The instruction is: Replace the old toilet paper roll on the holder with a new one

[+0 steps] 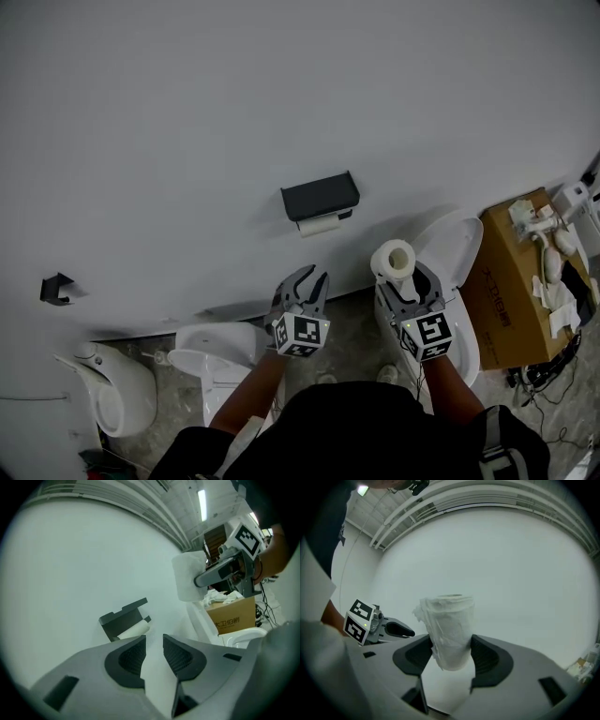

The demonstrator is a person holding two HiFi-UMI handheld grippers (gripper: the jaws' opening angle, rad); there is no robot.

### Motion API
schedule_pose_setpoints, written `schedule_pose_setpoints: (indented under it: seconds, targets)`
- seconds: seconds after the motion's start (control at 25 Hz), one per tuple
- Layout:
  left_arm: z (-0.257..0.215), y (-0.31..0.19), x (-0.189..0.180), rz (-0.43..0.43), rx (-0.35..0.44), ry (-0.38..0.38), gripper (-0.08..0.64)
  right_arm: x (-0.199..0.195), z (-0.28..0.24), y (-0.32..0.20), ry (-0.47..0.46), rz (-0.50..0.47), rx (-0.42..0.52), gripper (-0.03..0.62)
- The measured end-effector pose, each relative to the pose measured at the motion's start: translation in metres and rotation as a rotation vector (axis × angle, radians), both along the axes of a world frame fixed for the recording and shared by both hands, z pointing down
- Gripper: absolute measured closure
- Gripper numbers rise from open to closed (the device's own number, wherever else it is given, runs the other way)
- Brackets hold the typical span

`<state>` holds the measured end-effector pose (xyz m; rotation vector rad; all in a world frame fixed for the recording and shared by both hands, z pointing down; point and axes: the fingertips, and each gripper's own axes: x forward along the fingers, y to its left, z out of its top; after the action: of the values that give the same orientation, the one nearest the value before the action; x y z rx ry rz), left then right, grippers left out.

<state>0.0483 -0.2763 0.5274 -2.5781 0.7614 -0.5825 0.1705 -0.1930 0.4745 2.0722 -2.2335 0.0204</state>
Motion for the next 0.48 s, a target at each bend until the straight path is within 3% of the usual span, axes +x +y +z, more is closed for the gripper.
schedule_pose_setpoints:
  seconds: [0.16, 0.32, 0.48]
  targets:
    - [-0.001, -0.017, 0.012, -0.046, 0.128, -0.116, 0.417, 0.01, 0.005, -0.004, 0.001, -0.037, -0.017, 0.341]
    - [0.005, -0.033, 0.025, -0.069, 0.287, -0.295, 0.371, 0.02, 0.007, -0.008, 0.01, -0.059, -0.013, 0.341]
    - [0.013, -0.054, 0.032, -0.095, 0.394, -0.456, 0.356, 0.025, 0.019, -0.011, -0.009, -0.074, -0.042, 0.341]
